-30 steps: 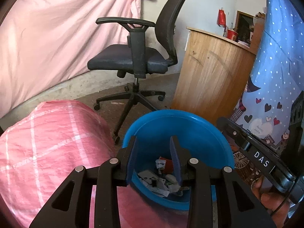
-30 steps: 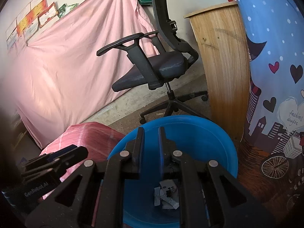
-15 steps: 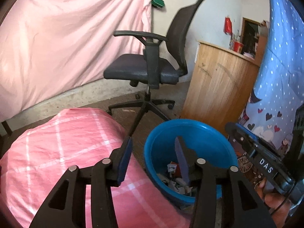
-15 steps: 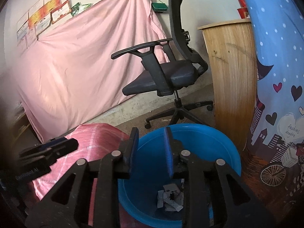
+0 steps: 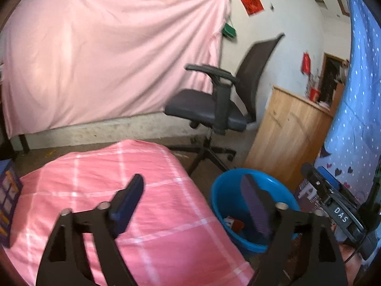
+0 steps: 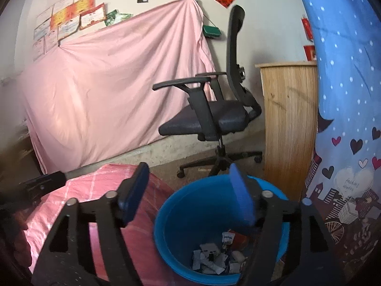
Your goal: Collect trash
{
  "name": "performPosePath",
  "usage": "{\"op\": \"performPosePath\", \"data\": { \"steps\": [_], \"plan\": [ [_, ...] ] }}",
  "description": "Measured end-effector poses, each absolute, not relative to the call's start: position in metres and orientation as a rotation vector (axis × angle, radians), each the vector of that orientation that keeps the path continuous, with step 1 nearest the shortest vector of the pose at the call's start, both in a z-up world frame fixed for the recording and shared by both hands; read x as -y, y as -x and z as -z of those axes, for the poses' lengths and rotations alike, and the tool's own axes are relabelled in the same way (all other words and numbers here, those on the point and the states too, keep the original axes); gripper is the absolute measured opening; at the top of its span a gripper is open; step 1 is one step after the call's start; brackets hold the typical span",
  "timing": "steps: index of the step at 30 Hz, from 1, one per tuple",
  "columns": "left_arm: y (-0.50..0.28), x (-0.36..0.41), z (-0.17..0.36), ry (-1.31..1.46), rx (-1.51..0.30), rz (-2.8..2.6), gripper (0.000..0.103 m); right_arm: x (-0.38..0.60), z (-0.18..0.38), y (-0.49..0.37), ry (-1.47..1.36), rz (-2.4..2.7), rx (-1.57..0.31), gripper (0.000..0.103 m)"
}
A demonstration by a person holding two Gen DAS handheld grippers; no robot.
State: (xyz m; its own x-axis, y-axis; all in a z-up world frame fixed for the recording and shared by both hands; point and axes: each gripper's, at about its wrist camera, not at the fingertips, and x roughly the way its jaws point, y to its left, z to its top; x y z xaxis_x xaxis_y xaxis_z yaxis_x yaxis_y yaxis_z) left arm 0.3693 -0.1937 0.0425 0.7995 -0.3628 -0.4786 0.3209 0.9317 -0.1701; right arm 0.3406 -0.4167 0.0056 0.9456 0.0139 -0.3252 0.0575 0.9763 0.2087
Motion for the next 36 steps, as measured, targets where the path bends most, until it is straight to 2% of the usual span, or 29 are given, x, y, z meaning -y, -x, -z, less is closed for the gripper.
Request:
{"op": "performPosePath", "data": {
  "steps": [2,16,20,36],
  "plan": [
    [-0.359,0.179,-0.044,0.104,-0.488,0.330,0.093,0.411,-0.008,-0.337,-0.206,0.016,-0.324,0.103],
    [-0.297,0.108,-0.035,0.118,-0.415,0.189,0.095,0.365,-0.014,-0.277,-0.170,-0.008,-0.286,0.103],
    [-0.278,0.094,-0.037,0.128,-0.399,0.164,0.099,0.355,-0.016,-0.259,-0.167,-0.011,-0.279,0.103],
    [-0.176,0.071,-0.029,0.051,-0.341,0.168,0.100,0.306,-0.010,-0.145,-0.127,-0.019,-0.277,0.103]
  ]
}}
